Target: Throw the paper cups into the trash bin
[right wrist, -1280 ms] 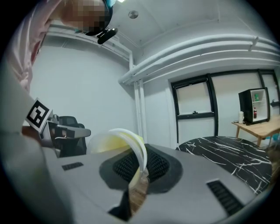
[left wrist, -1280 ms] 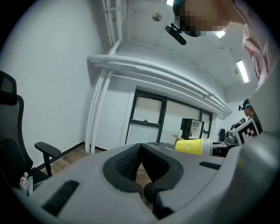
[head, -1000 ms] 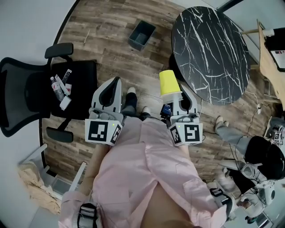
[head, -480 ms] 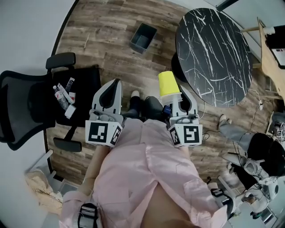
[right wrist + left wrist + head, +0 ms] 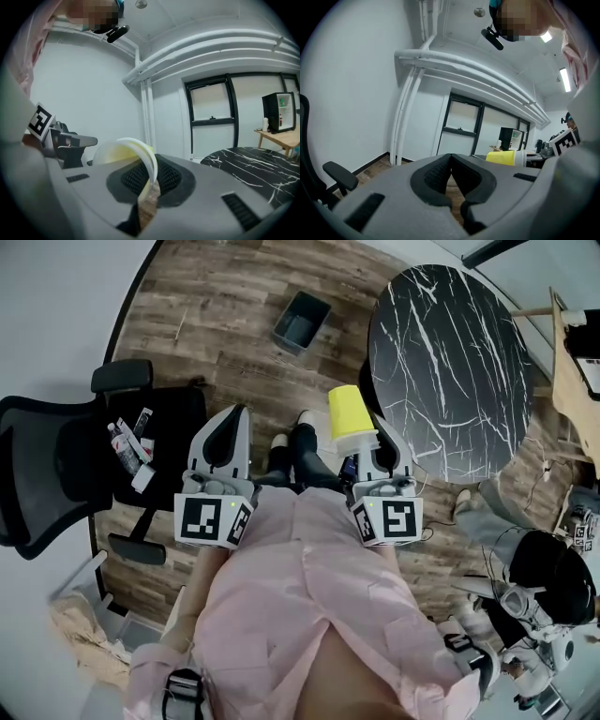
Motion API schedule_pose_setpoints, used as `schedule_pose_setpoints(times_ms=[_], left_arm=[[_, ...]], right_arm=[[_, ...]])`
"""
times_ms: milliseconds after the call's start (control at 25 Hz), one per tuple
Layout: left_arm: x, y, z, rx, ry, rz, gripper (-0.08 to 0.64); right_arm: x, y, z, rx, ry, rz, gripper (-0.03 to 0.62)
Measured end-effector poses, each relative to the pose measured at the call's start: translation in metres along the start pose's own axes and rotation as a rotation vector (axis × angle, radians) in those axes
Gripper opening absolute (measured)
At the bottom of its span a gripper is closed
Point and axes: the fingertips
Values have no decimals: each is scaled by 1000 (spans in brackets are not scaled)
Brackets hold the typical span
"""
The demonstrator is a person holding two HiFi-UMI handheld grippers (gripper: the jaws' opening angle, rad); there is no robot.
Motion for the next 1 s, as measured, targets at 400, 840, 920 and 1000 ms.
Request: schedule_pose_setpoints(times_ms=[400, 840, 920, 1000], left_arm=[[-31, 58, 13, -10, 7, 11, 15], [-44, 101, 15, -38, -14, 20, 15], [-44, 104, 15, -43, -17, 15, 15], [-46, 106, 14, -49, -19, 11, 15]], right_arm=[[-19, 36, 53, -12, -1, -2, 40], [-23, 62, 92, -24, 4, -22, 40], [-22, 65, 97, -24, 13, -29, 40], [-23, 67, 100, -25, 19, -32, 40]])
Point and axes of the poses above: the fingertips, and each gripper's own axes: y forward along the fingers, z to its right, x out of its underside, and after that the axes turned 15 degrees about -z, right-handed
